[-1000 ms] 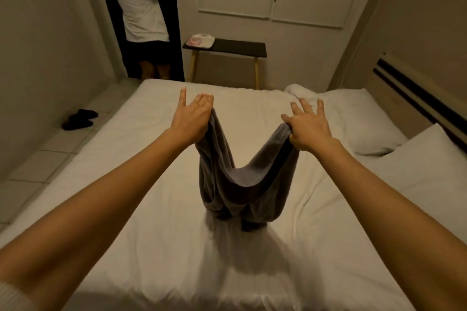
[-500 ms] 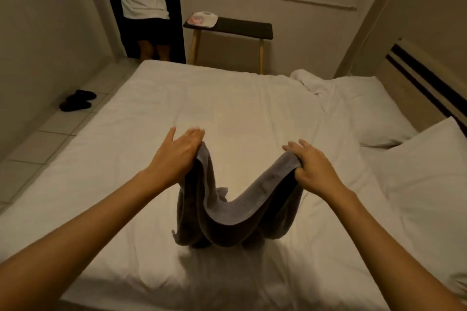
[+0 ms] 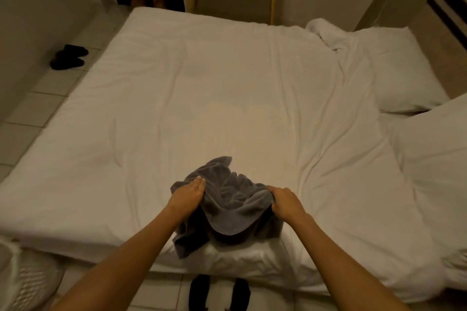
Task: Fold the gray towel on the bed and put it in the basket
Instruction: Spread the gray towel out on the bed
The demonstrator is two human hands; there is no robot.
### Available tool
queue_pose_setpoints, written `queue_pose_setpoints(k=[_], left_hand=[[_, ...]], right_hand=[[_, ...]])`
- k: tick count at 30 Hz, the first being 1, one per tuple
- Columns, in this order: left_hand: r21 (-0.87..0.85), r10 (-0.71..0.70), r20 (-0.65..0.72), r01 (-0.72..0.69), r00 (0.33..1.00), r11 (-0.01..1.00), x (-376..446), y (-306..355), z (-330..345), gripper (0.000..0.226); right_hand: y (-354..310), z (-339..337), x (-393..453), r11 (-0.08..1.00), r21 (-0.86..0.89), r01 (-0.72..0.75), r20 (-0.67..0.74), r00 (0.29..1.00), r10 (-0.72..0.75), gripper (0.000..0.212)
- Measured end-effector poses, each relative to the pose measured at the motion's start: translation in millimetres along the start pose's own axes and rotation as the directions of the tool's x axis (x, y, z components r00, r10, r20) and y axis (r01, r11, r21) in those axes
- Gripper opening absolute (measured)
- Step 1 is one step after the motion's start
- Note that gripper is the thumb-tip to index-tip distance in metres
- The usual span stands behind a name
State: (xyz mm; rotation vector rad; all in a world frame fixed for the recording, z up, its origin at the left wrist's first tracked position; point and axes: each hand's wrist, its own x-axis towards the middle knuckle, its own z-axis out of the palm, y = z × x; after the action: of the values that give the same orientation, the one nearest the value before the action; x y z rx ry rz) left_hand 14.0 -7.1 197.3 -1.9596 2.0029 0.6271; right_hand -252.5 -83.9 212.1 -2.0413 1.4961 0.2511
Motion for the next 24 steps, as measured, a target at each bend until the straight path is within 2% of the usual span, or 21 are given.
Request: queue_pose_setpoints(k=[4,6,8,11,13,16,20,22,24], left_hand=[[0.124,0.019,0.026,-0.022,0.999,0.992,30,3,-10,0.053],[0.133,-0.021,0.026,0.017,0.999,0.991,51,3,-28,0.051],[0.104,-0.085,-0.030,0.088,0.996,0.991,76,2,-59,0.045],[0.052,-0.133,-0.210,0.146,0.969,0.988,119,6,-149,0.038],[0.039,-0.115,-0.401,0.143,0.909,0.989,141,12,-231,0.038],[0.006,-0.114,-0.648,0.154,0.753,0.988,146,13,-364,0.043],[-0.081,-0.157,-0.814,0.159,0.560,0.984,104,-1,-503,0.050],[-0.048,-0.135,-0.846,0.179,0.515,0.983,82,-9,-541,0.052],[-0.022,-0.111,-0.865,0.185,0.489,0.983,64,-9,-563,0.055]], right_hand=[[0,-11,29,0.995,-0.102,-0.007,0.073,0.997,0.015,0.033],[0,-32,52,0.984,-0.176,-0.026,0.124,0.991,0.048,0.032],[-5,-71,80,0.972,-0.228,-0.053,0.129,0.988,0.084,0.028],[-26,-161,117,0.947,-0.314,-0.066,-0.017,0.998,0.064,0.025],[-48,-236,127,0.928,-0.363,-0.084,-0.227,0.974,0.000,0.025],[-80,-351,119,0.936,-0.328,-0.131,-0.541,0.838,-0.072,0.023],[-105,-477,74,0.959,-0.214,-0.184,-0.801,0.595,-0.064,0.020],[-110,-515,48,0.970,-0.169,-0.175,-0.869,0.490,-0.063,0.021],[-113,-540,26,0.969,-0.165,-0.186,-0.896,0.439,-0.068,0.020]])
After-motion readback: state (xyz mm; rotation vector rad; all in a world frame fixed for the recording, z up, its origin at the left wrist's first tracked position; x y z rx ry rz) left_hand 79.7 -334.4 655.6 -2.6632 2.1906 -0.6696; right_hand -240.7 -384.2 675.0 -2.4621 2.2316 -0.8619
